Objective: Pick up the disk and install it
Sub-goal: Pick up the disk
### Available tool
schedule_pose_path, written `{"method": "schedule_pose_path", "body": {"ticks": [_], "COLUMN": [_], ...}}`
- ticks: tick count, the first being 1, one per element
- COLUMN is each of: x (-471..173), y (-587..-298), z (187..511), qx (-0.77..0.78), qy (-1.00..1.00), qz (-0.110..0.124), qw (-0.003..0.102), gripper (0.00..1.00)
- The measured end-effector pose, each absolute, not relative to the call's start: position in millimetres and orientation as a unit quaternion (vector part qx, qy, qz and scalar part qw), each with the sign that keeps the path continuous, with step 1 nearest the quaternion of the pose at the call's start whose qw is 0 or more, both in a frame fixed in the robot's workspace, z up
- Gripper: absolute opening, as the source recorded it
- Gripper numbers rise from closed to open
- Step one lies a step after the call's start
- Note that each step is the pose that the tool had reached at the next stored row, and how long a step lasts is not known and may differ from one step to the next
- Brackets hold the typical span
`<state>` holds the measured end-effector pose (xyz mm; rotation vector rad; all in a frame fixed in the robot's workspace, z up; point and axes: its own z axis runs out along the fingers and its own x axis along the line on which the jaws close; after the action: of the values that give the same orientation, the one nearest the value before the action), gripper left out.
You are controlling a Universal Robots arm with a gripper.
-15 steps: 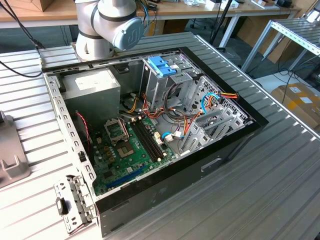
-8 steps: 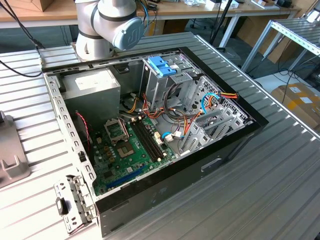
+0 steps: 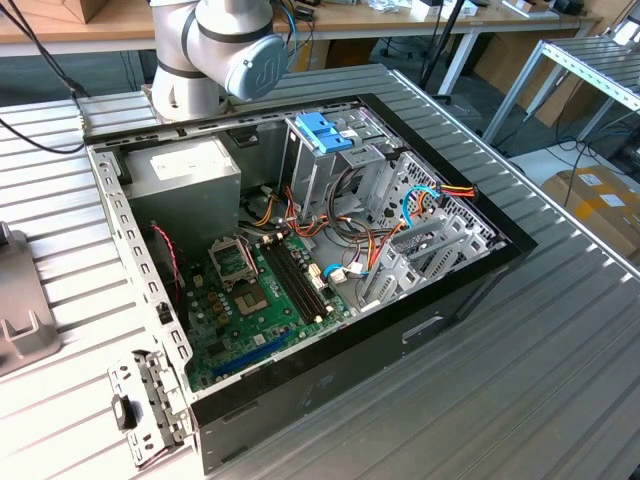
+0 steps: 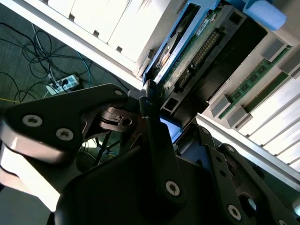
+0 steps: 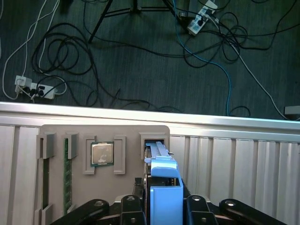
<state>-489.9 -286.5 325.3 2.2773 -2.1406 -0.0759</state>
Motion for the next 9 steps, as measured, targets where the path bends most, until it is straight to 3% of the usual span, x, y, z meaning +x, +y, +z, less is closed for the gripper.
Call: {"method": "schedule_pose_path", "body": {"ticks": [9], "x": [-489.9], "y": [-286.5], "z": [328.6], "qx": [0.728], "qy": [-0.685], "qz": [-0.024], "qw": [0.008], "gripper": [0.37]}}
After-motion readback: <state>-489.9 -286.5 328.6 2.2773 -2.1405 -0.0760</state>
